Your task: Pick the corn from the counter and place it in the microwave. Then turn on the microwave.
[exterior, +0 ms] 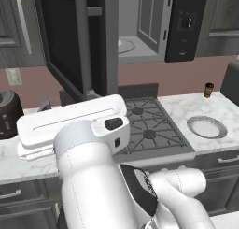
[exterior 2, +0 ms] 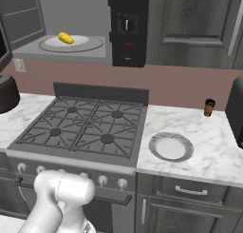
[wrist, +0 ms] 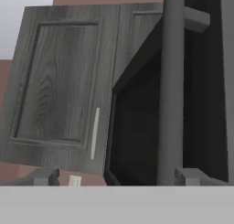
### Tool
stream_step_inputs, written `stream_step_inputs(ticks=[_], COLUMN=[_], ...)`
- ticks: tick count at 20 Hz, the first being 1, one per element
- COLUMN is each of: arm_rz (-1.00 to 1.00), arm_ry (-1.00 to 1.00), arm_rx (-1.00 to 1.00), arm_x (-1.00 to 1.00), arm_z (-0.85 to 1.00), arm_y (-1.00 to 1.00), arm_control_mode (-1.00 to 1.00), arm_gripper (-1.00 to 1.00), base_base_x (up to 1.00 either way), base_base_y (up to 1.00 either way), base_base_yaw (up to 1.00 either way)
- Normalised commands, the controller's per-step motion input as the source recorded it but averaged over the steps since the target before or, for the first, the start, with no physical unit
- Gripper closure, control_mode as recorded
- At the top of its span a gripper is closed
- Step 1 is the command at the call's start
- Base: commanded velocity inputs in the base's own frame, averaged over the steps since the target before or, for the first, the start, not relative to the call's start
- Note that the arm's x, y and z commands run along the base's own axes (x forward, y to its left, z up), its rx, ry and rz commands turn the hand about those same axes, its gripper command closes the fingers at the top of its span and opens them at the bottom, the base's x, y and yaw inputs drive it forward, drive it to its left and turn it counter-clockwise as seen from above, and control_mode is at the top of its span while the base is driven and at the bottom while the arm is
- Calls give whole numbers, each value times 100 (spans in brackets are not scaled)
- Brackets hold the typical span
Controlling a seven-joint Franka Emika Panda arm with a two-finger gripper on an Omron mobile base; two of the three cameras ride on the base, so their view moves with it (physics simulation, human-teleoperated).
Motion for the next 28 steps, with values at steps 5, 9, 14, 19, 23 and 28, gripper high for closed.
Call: stream_step_inputs(ticks=[5,9,14,19,23,28], arm_rz=[-17,-13,-13,-14,-13,-13], arm_ry=[-4,-4,-3,-2,-2,-1], arm_rx=[0,0,1,2,0,1], arm_x=[0,12,18,18,15,15], arm_z=[-2,-1,-3,-3,-5,-3], arm_y=[27,14,2,0,0,0], arm_control_mode=[-100,-100,-100,-100,-100,-100], arm_gripper=[-100,-100,-100,-100,-100,-100], base_base_x=[0,0,0,0,0,0], base_base_y=[0,0,0,0,0,0], base_base_yaw=[0,0,0,0,0,0])
